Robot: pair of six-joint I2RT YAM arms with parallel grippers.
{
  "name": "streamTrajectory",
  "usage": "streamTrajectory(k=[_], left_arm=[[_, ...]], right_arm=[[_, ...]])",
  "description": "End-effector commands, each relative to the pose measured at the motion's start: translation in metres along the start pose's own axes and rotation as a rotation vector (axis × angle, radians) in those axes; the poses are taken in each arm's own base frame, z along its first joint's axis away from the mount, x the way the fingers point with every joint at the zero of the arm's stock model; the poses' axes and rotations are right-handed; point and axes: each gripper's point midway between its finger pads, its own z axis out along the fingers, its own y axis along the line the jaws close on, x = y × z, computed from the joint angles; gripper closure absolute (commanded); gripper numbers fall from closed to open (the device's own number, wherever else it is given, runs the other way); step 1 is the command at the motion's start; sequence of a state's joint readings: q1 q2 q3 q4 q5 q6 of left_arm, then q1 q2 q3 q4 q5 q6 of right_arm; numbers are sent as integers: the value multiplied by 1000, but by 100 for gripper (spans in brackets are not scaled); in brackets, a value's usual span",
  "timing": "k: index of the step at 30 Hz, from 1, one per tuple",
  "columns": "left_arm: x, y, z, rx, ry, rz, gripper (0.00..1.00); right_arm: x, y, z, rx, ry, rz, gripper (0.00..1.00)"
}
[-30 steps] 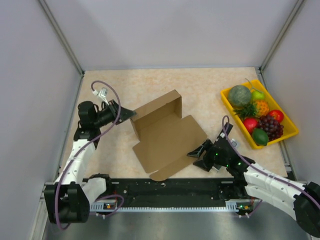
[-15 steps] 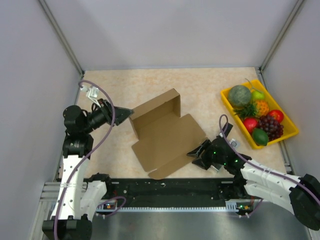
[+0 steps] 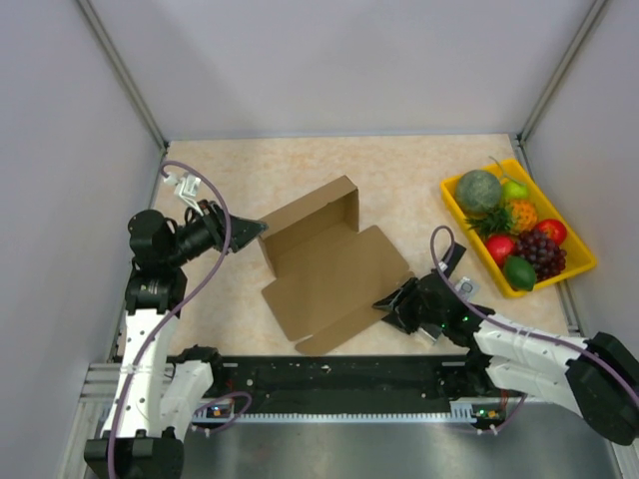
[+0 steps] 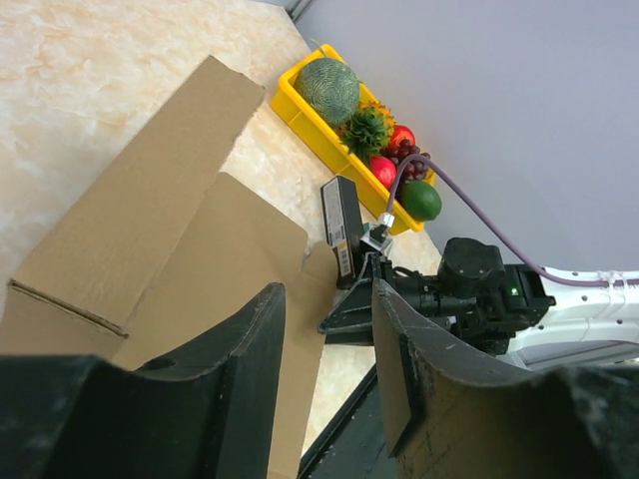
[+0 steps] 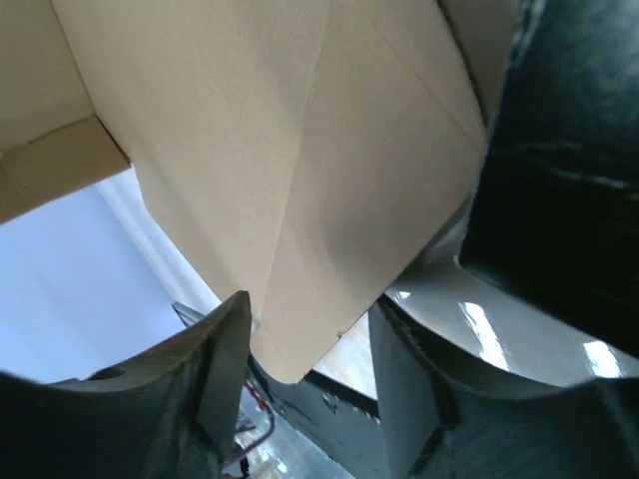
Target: Fold the paper box
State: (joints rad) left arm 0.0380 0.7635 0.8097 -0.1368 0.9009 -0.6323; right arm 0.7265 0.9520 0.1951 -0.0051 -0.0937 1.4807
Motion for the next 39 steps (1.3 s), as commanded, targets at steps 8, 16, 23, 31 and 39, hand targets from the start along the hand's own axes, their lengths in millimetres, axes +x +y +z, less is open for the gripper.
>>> streamTrajectory(k=[8, 16, 23, 31, 39], left_arm=[[-18, -24, -8, 30, -37, 79, 55], [-27, -31, -10, 26, -46, 111, 55], [-32, -36, -12, 18, -45, 136, 55], [-33, -41, -13, 31, -44, 138, 55], [-37, -54, -13, 72, -35, 136, 55]], right_arm=[[-19, -17, 23, 47, -115, 90, 83], [-35, 29, 8, 25, -180, -208, 100], [-55, 58, -41, 91, -210, -695, 100], [-58, 78, -97, 161, -84, -795, 100], [-69, 145, -157, 155, -116, -922, 100]])
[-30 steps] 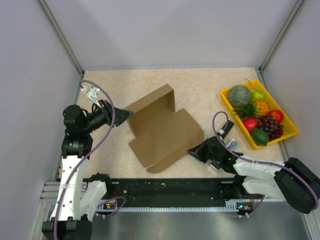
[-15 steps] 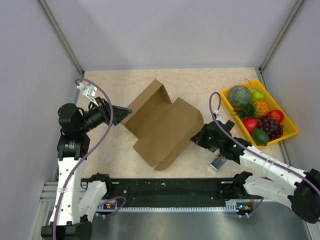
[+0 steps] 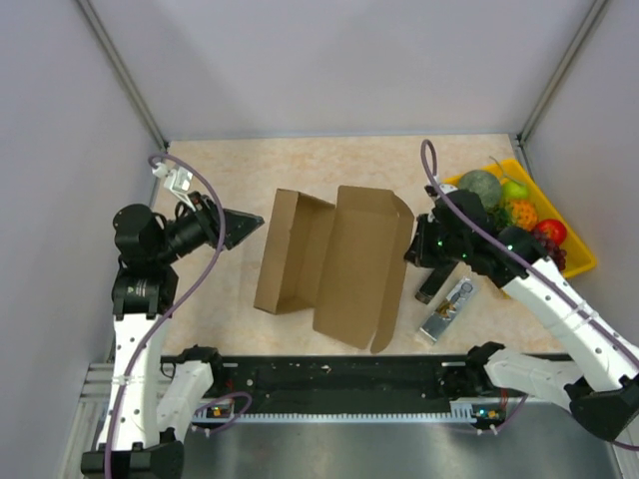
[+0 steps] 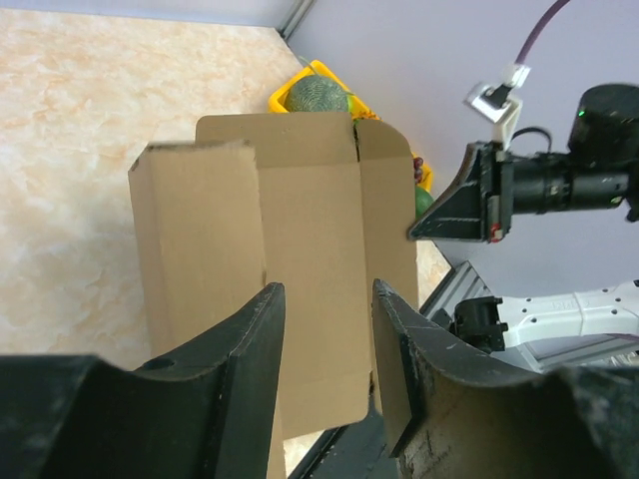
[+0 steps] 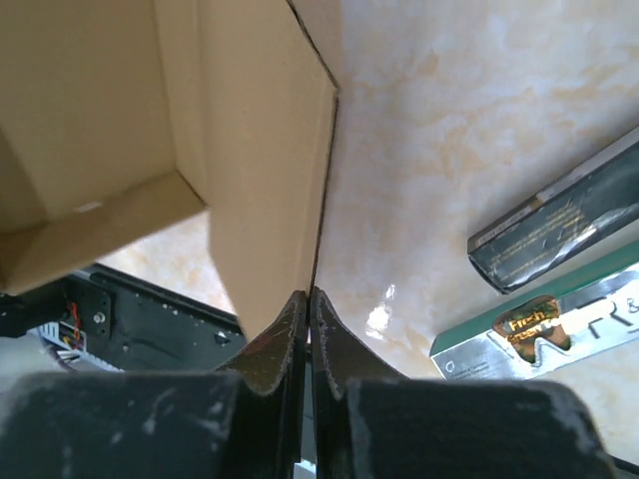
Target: Fold the paper box
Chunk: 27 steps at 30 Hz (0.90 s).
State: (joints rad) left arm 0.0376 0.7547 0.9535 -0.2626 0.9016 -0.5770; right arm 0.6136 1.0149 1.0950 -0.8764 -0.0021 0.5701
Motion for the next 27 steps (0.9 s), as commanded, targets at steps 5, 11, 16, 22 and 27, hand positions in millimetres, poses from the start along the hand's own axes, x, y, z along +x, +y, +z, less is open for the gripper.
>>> streamTrajectory(k=[5, 11, 16, 22, 27], left_arm=[[-22, -33, -5, 85, -31, 70, 54], [-19, -33, -4, 94, -25, 64, 54], [-19, -33, -4, 99, -24, 67, 54], [-9, -24, 0, 105, -17, 32, 53], [5, -11, 4, 103, -4, -7, 52]], right_arm=[[-47, 1, -54, 111, 63, -195, 100], [-83, 21, -74, 95, 39, -272, 100], [-109, 44, -57, 67, 64, -289, 100], [-116, 72, -15, 74, 105, -294, 100], [-111, 94, 11, 18, 119, -303, 100]])
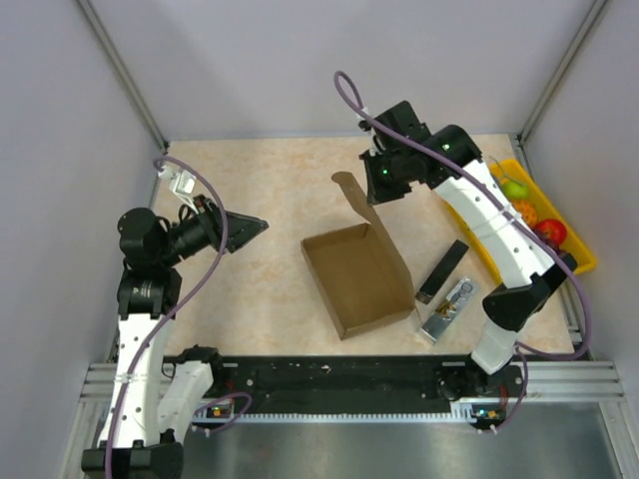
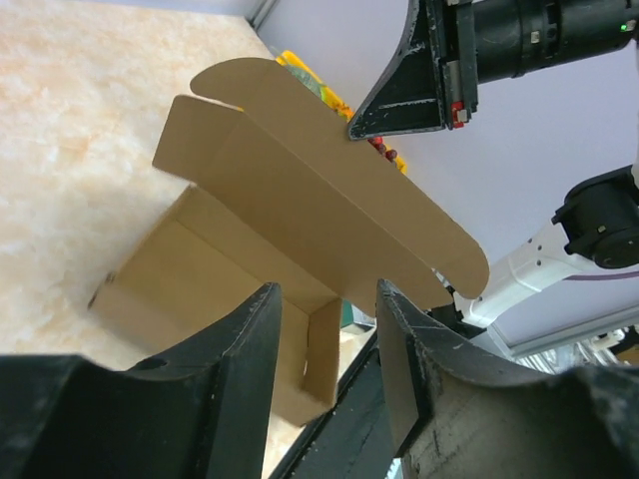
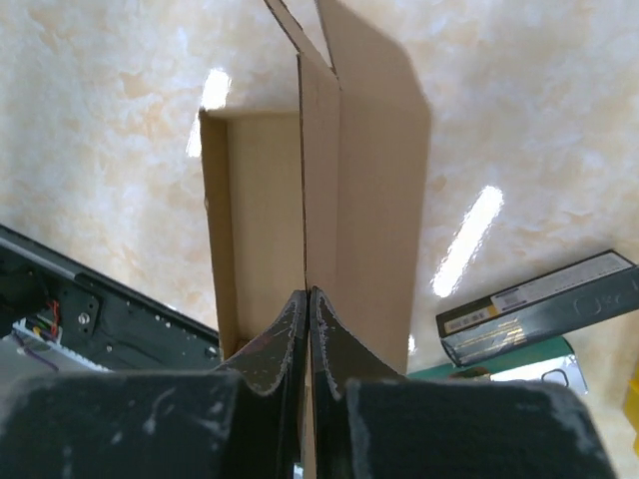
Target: Fold the paper box
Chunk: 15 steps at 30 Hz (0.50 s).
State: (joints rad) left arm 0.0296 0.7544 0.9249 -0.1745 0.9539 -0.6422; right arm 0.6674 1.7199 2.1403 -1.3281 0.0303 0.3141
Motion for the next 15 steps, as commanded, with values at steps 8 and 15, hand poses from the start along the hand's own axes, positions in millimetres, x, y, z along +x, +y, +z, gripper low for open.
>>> streamTrajectory(k=[8, 15], left_arm=[[18, 43, 11, -52, -4, 116, 28], [24, 38, 27, 15, -10, 119, 31]], right_arm=[[-1, 15, -1, -44, -16, -71, 71], [25, -3, -7, 21, -8, -161, 49]])
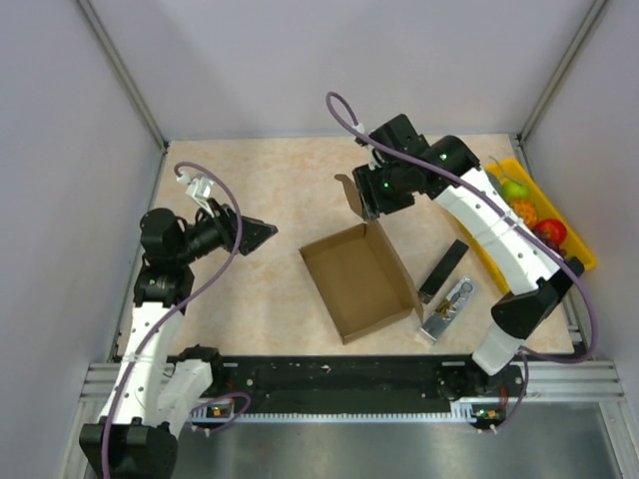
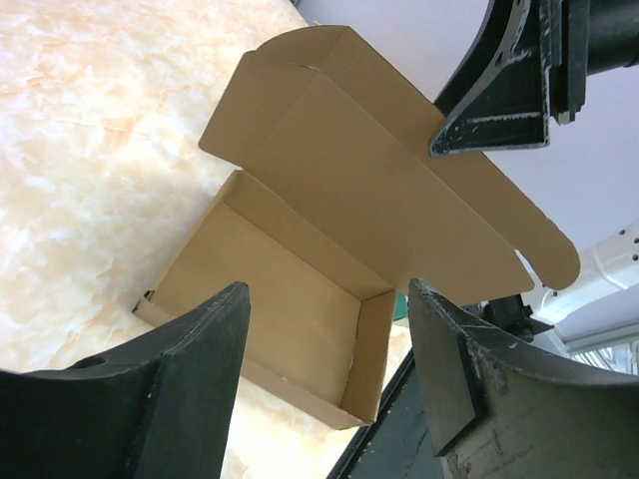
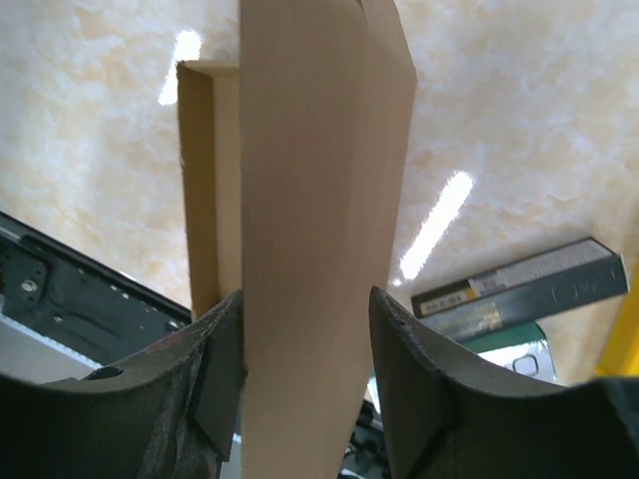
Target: Fold the paper box
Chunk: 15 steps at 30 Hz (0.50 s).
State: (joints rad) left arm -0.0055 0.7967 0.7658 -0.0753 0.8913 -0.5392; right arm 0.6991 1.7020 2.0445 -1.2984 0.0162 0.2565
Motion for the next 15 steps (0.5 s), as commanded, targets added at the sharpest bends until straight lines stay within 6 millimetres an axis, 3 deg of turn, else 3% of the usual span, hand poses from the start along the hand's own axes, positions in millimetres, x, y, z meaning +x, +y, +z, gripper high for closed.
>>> streamTrajectory(k=[1, 6, 9, 10, 12, 13, 15], left_arm=[[-13, -17, 12, 77, -52, 96, 32], [-8, -24, 35, 57, -26, 154, 33], [-4, -16, 42, -20, 11, 181, 41], [-5, -9, 41, -65, 8, 169, 43], [-10, -10, 35, -91, -22, 172, 45], [-15, -9, 31, -115, -49, 175, 46], [-21, -19, 17, -121, -107, 199, 47]], right_arm=[[17, -11, -14, 57, -29, -84, 48], [28, -19, -19, 136, -53, -110, 48], [23, -19, -22, 177, -81, -162, 60], [19, -17, -18, 185, -84, -186, 72], [8, -19, -13, 220, -112, -244, 81], [2, -18, -11, 222, -127, -256, 91], [-8, -17, -1, 235, -121, -290, 99]])
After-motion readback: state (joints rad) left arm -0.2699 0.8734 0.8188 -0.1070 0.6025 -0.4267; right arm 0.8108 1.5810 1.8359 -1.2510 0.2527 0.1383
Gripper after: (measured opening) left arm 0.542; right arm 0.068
